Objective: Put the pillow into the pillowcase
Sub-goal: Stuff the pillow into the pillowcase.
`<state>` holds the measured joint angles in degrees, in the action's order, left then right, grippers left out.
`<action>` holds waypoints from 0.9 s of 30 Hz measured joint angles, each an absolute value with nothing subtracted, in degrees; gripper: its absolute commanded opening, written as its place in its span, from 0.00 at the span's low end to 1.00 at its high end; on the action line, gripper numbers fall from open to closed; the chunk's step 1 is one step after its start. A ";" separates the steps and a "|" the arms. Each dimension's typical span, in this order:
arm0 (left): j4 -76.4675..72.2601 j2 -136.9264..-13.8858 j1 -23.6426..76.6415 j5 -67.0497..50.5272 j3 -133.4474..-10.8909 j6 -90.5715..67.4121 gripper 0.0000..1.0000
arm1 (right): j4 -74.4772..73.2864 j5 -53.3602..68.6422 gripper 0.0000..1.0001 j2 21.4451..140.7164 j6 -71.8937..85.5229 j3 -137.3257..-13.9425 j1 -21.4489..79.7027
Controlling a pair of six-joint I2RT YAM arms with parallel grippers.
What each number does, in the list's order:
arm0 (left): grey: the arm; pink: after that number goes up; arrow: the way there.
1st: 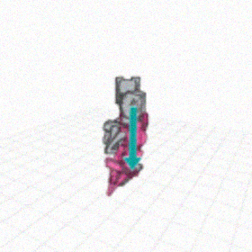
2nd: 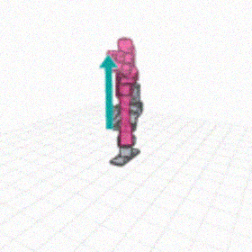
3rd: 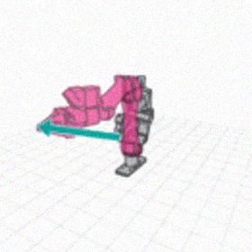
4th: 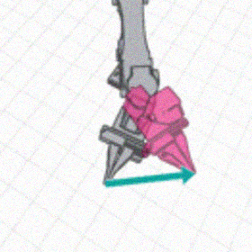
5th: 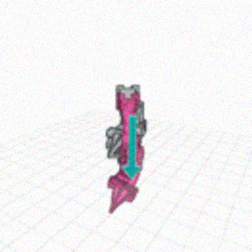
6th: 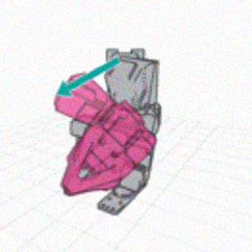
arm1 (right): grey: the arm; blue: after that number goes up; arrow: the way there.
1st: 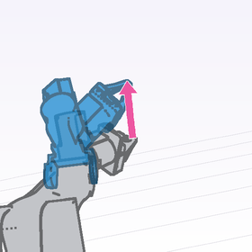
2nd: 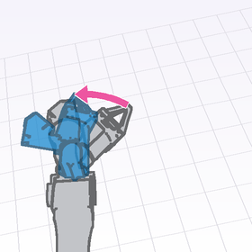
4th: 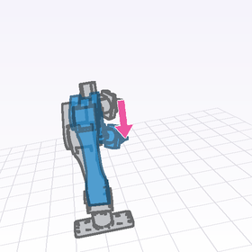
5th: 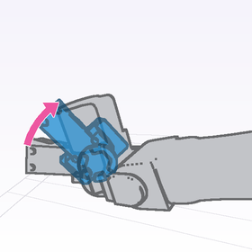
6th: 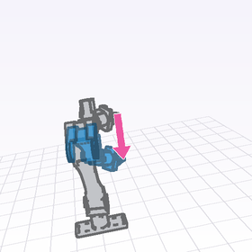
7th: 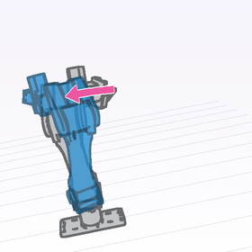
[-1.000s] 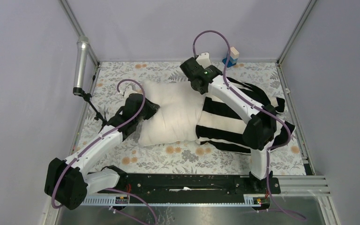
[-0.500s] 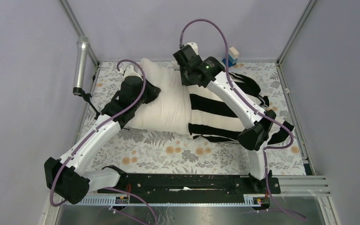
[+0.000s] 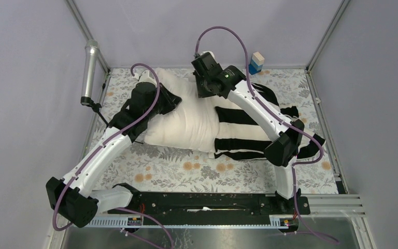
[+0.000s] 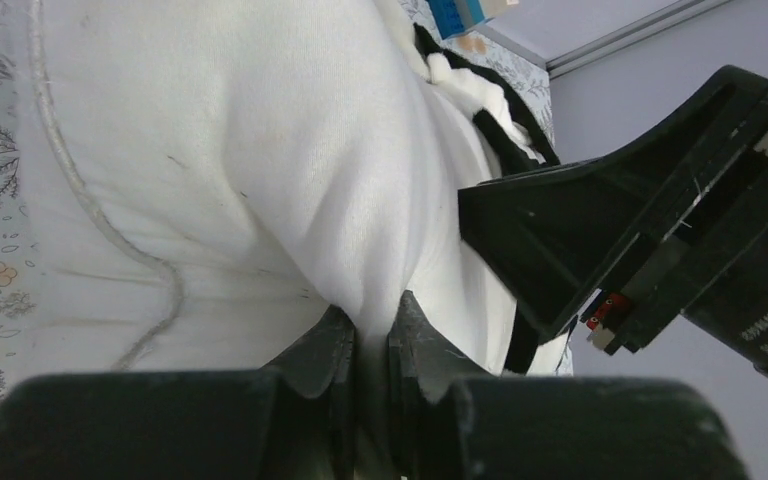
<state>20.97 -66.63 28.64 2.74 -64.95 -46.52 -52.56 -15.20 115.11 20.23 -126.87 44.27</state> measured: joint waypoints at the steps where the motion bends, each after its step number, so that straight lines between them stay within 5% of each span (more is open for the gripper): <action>1: 20.97 -66.63 28.71 2.76 -65.28 -46.59 0.00 | -51.35 -14.61 0.72 114.98 20.34 -127.00 44.51; 5: 21.58 -66.83 28.58 3.22 -65.54 -47.31 0.00 | -43.11 -13.80 0.99 110.45 18.46 -118.91 45.87; 13: 23.00 -68.90 25.26 3.05 -64.66 -49.69 0.00 | -35.77 -21.74 1.00 90.89 18.17 -90.91 46.65; 20: 22.17 -70.28 25.10 2.17 -64.20 -48.49 0.00 | -37.15 -30.26 0.99 83.29 26.20 -79.59 52.38; 24: 22.33 -71.64 25.06 2.22 -64.20 -45.60 0.20 | -39.79 -33.89 1.00 84.07 31.51 -75.88 57.28; 27: 23.03 -72.88 25.04 2.31 -64.20 -42.83 0.60 | -40.40 -37.15 0.97 85.08 34.59 -73.36 58.96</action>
